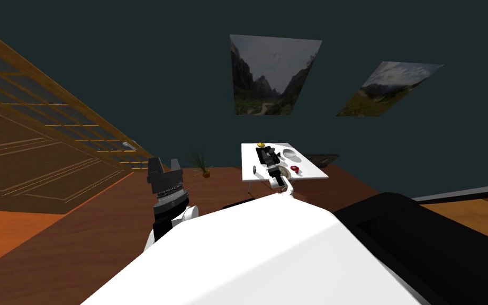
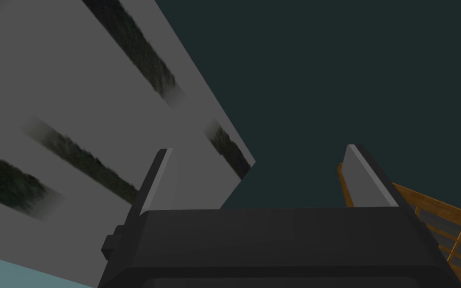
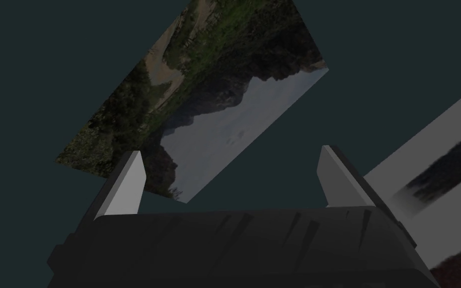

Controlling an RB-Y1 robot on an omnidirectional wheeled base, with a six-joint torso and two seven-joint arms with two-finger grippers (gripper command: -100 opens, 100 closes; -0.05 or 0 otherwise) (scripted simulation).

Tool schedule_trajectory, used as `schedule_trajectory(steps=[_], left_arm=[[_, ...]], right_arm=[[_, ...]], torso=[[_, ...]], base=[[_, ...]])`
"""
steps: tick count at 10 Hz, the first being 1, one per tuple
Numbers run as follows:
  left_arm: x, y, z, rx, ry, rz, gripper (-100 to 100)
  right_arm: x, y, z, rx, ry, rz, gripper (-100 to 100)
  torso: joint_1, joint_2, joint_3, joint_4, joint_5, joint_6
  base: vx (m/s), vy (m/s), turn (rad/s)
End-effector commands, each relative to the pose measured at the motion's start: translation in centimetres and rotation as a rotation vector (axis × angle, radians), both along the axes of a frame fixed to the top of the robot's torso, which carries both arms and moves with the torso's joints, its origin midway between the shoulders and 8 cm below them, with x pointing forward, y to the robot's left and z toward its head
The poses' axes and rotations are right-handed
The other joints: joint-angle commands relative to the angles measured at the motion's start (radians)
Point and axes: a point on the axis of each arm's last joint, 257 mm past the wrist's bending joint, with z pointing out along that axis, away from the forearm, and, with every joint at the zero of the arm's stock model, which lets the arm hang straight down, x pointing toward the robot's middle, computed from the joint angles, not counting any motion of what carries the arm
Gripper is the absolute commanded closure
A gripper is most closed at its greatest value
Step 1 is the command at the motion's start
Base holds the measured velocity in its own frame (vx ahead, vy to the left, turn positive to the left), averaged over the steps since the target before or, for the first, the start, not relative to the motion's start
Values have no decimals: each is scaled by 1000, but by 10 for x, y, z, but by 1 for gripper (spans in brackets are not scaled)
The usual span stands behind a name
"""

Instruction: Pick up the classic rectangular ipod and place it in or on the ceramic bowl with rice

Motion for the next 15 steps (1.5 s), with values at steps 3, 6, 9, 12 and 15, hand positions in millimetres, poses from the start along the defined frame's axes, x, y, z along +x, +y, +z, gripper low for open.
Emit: schedule_trajectory(steps=[3,6,9,12,15], left_arm=[[0,0,0,0,0,0,0],[0,0,0,0,0,0,0],[0,0,0,0,0,0,0],[0,0,0,0,0,0,0],[0,0,0,0,0,0,0]], right_arm=[[11,-2,-29,-104,48,-37,-100],[19,-2,-49,-197,76,-60,-100],[22,-3,-69,-238,111,-70,-100],[28,-1,-88,-322,136,-81,-100],[28,-1,-109,-359,170,-84,-100]], torso=[[3,-2,-1,0,0,0],[0,0,0,0,0,0],[0,0,0,0,0,0],[-1,0,0,0,0,0],[0,0,0,0,0,0]], base=[[30,78,-69],[15,55,-62],[12,51,-58],[17,52,-72],[7,50,-59]])
